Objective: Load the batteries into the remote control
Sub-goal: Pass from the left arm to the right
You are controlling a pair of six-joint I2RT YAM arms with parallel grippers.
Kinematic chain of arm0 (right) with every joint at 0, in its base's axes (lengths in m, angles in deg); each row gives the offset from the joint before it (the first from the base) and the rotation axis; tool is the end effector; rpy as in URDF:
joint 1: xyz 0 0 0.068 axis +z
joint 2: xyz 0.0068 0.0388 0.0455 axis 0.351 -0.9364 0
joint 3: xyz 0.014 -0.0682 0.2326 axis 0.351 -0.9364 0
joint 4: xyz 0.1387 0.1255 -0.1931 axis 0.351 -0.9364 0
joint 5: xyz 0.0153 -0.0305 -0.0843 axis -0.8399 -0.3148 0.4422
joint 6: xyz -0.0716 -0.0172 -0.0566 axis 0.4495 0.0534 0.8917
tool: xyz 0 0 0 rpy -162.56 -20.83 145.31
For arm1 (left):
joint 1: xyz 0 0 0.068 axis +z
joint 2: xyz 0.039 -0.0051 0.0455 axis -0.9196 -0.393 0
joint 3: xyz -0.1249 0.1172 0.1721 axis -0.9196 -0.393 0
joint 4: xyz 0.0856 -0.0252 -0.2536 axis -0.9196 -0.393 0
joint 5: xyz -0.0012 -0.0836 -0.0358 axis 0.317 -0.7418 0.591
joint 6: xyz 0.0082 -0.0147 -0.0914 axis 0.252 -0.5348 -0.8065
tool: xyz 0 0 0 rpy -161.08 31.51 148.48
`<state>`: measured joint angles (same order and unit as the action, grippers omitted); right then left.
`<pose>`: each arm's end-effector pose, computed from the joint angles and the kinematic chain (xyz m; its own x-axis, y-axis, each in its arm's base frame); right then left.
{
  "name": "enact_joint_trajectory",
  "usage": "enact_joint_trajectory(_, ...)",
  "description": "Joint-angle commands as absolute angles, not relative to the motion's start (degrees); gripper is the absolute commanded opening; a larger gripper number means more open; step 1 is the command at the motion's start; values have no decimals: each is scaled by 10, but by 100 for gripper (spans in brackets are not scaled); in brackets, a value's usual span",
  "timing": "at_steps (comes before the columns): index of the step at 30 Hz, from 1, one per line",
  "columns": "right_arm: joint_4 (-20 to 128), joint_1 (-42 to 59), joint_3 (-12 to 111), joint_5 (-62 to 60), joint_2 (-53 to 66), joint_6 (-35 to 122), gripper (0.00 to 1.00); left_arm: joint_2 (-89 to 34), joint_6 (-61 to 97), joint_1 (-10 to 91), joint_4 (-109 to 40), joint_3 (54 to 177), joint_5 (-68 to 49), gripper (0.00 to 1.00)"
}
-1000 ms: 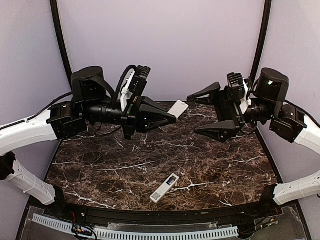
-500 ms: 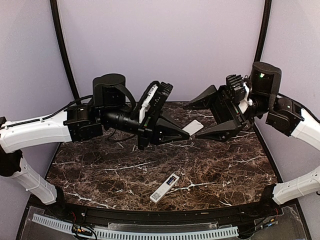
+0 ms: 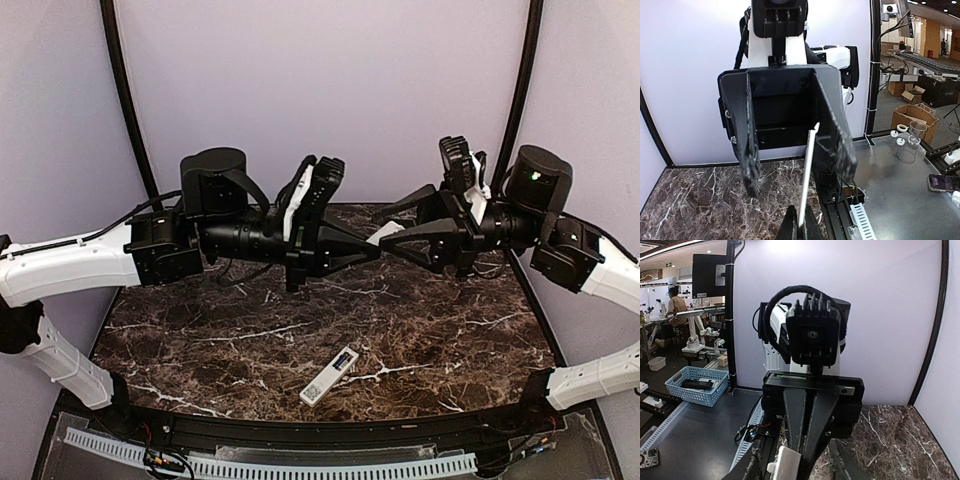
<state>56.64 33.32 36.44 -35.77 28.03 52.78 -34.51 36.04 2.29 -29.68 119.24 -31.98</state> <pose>0.1234 0.2640 0.3990 0.0884 0.0723 -0.9935 -0.9907 -0.0968 -0.0952 0.1296 -0.3723 0.3807 0.1220 -0.0304 -0.9921 0.9882 -0.0897 0.1242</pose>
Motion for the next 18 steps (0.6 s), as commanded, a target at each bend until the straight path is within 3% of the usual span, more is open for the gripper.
enact_joint_trajectory(1, 603, 340, 344, -310, 298, 459, 34, -325, 377, 20, -291, 1189, -287, 0)
enact_joint_trajectory(13, 565, 341, 327, -278, 324, 448, 11, -326, 375, 20, -293, 1187, -272, 0)
enact_joint_trajectory(18, 552, 342, 326, -274, 322, 449, 19, -325, 370, 20, -289, 1183, -274, 0)
